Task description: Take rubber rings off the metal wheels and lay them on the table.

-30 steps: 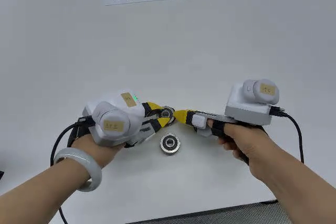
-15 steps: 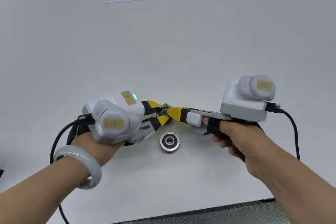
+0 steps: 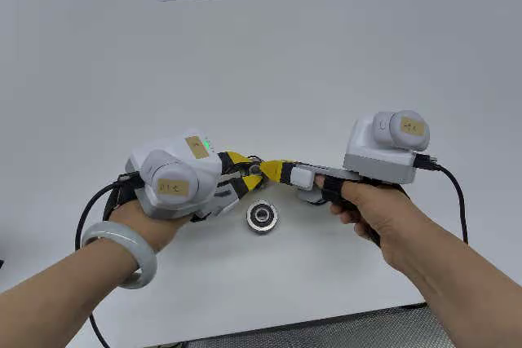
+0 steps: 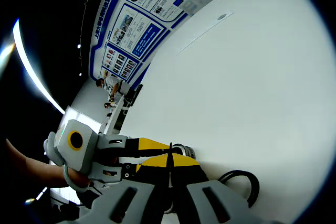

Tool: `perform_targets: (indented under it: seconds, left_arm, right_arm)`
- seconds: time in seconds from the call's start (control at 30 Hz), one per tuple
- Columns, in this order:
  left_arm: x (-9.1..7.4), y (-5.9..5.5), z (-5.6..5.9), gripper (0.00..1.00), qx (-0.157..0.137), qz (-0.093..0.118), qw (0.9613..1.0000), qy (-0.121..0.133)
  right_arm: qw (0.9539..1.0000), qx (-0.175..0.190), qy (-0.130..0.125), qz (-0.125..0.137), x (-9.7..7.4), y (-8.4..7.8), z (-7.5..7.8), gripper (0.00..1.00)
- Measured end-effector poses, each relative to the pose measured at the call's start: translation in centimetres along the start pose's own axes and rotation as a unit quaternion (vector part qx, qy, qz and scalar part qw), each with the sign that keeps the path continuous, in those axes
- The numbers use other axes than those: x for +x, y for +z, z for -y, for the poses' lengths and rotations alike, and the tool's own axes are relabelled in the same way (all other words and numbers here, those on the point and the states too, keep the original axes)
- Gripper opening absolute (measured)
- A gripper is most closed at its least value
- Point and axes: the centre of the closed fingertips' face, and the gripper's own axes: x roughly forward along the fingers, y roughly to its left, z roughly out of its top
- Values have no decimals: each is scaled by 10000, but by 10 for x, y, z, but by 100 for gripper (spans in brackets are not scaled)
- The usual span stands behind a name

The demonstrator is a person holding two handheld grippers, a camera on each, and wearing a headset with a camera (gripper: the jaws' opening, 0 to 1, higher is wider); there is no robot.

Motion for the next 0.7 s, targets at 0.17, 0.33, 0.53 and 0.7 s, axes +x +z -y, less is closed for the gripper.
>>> perform_targets:
  seconds: [0.17,0.33,0.53,0.7]
  left_arm:
    - [-1,5,0,18,11,128,9999,24]
    - [-8,5,-2,20,28,176,9998,58]
    - [-16,-6,-10,28,-65,121,9997,183]
    - [-23,-14,-13,35,-164,96,9995,237]
  right_arm:
    - [10000,8,-63,10,0,-1,3,2]
    - [10000,13,-58,5,-1,-1,3,2]
    - [10000,16,-34,-7,0,0,3,2]
    - [10000,19,43,21,-1,2,-1,2]
